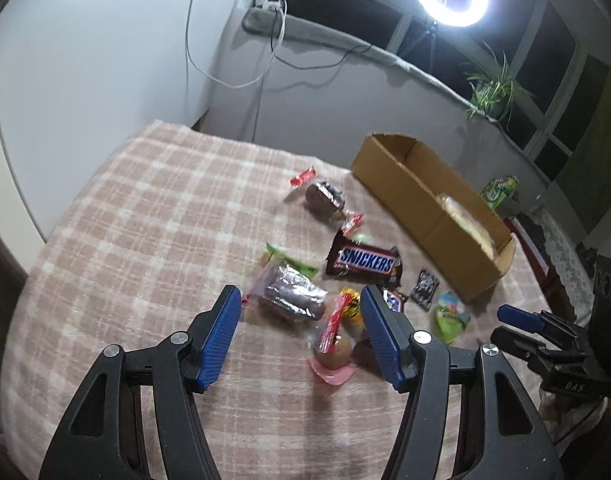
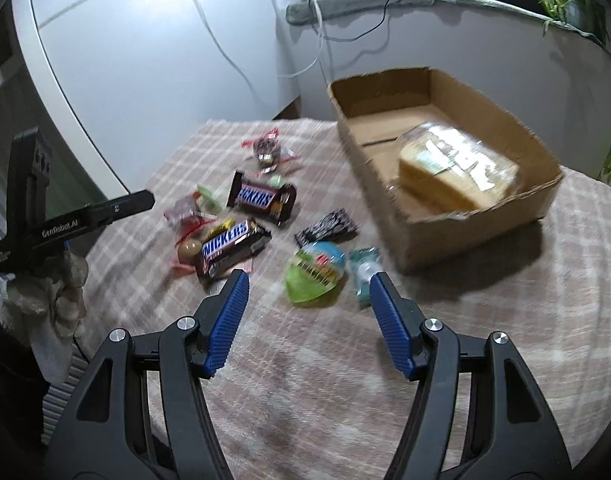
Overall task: Organize snacks
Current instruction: 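Open the left tool and withdraw it from the box, then grasp the green jelly cup with the right tool while the left grasps a brown snack bag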
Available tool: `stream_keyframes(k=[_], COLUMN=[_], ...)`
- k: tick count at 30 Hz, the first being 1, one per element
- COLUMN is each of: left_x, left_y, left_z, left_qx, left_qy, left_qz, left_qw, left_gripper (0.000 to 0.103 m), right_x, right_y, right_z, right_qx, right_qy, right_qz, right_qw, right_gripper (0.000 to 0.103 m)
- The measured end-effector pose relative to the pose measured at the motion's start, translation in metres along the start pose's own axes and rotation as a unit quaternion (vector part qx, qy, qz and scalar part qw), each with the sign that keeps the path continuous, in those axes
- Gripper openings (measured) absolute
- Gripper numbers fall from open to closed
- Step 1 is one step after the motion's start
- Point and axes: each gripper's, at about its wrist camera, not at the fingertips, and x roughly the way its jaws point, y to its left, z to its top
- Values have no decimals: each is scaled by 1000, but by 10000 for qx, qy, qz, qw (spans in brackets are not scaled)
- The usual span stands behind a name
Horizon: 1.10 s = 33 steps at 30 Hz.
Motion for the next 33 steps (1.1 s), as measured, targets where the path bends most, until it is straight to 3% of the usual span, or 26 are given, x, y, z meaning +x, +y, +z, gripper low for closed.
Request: stream_keyframes(k=[8,19,28,33], left_x=[21,35,49,50], left_y=[-1,-10,-10,-9], left_z=[-4,2,1,1], left_qx=[299,872,1043,1001], left_qy=[240,257,374,376], left_qz=[122,458,469,410], left_qw=[9992,9948,9927,9934], left_gripper=[62,63,65,64], right_x=[26,43,61,70], right_y=[8,9,9,9], right_z=[-2,3,7,9], right_qx=[-65,-88,-63,-73], right_qy=[175,257,365,465], right_qz=[-95,-232,-269,-341], right_qw=[9998,9994,9990,9983], right_gripper=[62,62,62,51])
